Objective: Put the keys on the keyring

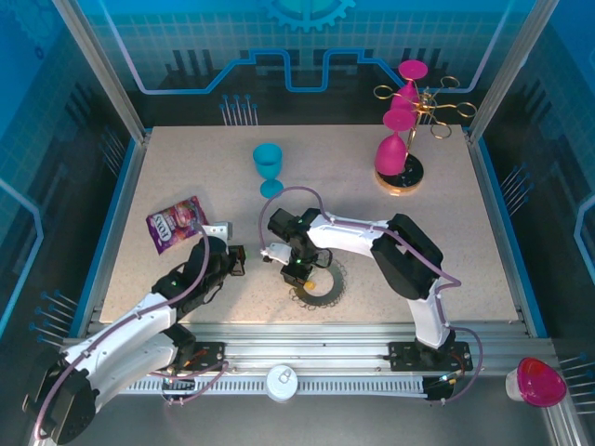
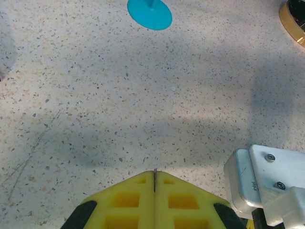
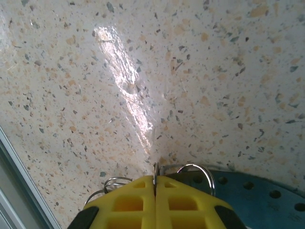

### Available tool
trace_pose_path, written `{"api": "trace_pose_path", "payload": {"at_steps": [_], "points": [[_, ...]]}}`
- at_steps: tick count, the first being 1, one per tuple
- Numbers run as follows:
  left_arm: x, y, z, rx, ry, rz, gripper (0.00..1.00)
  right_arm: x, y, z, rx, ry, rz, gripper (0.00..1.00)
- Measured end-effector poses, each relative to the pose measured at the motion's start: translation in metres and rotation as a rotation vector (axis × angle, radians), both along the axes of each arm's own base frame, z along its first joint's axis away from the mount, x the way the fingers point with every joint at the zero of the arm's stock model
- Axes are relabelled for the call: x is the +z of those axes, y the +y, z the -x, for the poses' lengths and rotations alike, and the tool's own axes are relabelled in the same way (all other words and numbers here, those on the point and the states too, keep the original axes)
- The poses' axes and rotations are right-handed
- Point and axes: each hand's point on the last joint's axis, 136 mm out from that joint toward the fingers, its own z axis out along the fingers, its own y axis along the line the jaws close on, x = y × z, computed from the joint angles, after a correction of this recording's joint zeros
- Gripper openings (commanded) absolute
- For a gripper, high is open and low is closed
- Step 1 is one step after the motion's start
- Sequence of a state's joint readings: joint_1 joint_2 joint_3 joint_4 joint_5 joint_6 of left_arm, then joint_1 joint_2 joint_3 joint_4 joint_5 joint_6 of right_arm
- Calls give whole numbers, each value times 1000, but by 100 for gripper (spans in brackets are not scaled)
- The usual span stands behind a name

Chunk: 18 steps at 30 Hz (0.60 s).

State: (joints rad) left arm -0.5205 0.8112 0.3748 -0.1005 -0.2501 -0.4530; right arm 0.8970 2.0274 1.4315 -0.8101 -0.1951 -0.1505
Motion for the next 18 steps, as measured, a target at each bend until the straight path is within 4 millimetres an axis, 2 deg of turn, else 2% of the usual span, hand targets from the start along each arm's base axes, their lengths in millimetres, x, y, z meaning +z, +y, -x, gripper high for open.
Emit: {"api": "trace_pose_path", "payload": {"at_steps": [4, 10, 18], "points": [[12, -5, 1, -49, -46, -1, 0, 18, 0, -1, 6, -51, -75, 0], [34, -25, 4, -196, -137, 19, 0, 67, -1, -13, -26, -226, -294, 0], [53, -41, 7, -313, -208, 12, 0, 86, 6, -43, -152, -381, -382, 0]]}}
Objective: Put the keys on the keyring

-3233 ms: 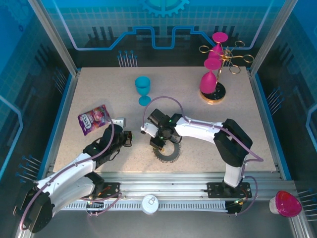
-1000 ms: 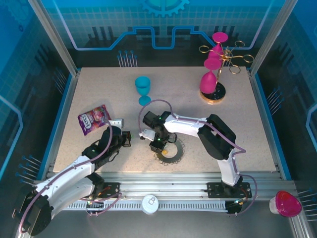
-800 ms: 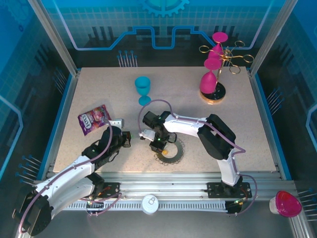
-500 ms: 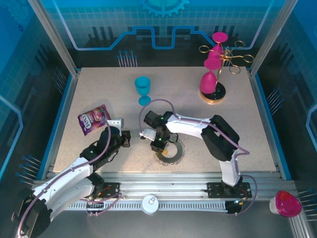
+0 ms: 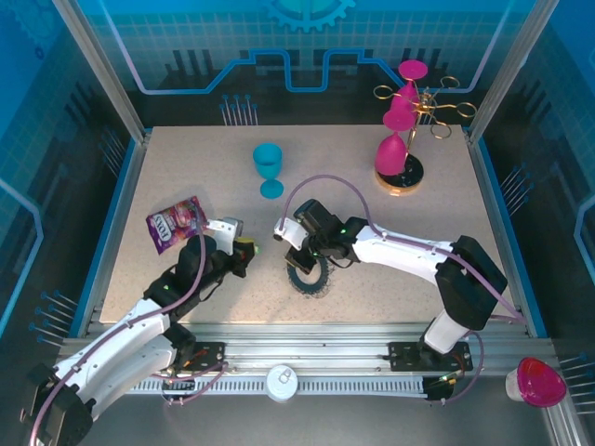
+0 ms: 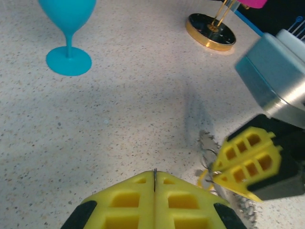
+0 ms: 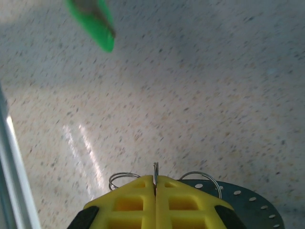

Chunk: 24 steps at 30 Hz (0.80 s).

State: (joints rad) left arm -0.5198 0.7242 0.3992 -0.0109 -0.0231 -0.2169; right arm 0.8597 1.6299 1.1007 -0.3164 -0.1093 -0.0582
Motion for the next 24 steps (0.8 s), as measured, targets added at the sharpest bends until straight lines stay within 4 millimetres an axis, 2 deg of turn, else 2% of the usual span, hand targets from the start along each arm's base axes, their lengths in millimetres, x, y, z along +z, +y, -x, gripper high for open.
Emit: {"api": "trace_pose_path", "payload": {"at_steps": [9, 14, 20, 24], "points": [[11, -6, 1, -44, -33, -5, 0, 9, -9, -33, -198, 18, -88, 0], [15, -12, 4, -85, -32, 15, 0, 18, -5, -22, -109, -12, -155, 0], [36, -26, 11, -172, -48, 65, 0, 36, 9, -17, 26, -62, -257, 0], [46, -34, 17, -226, -48, 90, 0, 44, 7, -11, 98, -93, -309, 0]]}}
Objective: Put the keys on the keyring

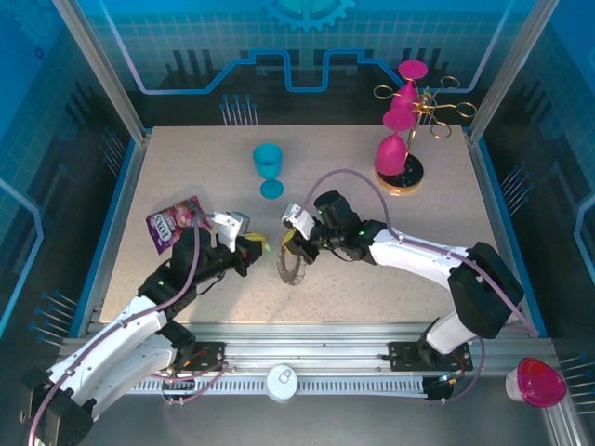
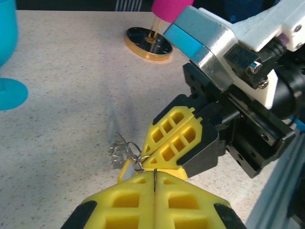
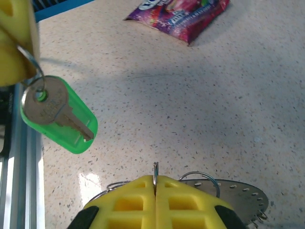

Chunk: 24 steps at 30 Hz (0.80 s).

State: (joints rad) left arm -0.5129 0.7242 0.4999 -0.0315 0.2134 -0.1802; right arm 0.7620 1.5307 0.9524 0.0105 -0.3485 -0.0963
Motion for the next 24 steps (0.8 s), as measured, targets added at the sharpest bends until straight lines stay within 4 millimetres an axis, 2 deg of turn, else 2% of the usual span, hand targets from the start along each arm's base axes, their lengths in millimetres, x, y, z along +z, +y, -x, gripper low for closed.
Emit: {"api": "trace_pose_path", "payload": {"at_steps": [14, 24], "points": [[-15, -20, 19, -165, 124, 20, 0, 24, -3, 14, 156, -198, -69, 0], [-21, -27, 25, -227, 166, 33, 0, 22, -3, 25, 214, -247, -55, 0]]}}
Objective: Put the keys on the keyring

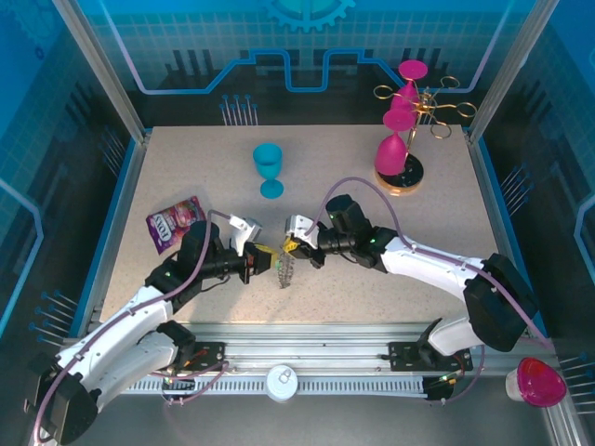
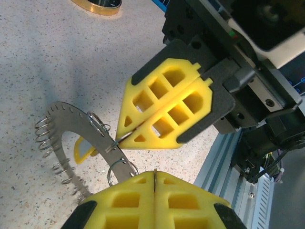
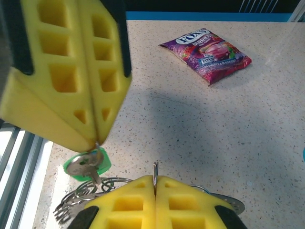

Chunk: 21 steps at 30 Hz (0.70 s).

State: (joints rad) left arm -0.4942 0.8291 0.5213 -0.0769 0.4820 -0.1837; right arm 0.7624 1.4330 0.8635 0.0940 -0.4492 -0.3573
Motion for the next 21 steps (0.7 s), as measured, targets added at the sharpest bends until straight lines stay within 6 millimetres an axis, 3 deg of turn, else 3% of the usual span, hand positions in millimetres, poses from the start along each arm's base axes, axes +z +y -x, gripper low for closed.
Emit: {"api": "trace_pose_path", "payload": {"at_steps": [21], "points": [[-11, 5, -9, 49, 21, -36, 0, -2, 4, 13, 34, -26, 19, 0]]}}
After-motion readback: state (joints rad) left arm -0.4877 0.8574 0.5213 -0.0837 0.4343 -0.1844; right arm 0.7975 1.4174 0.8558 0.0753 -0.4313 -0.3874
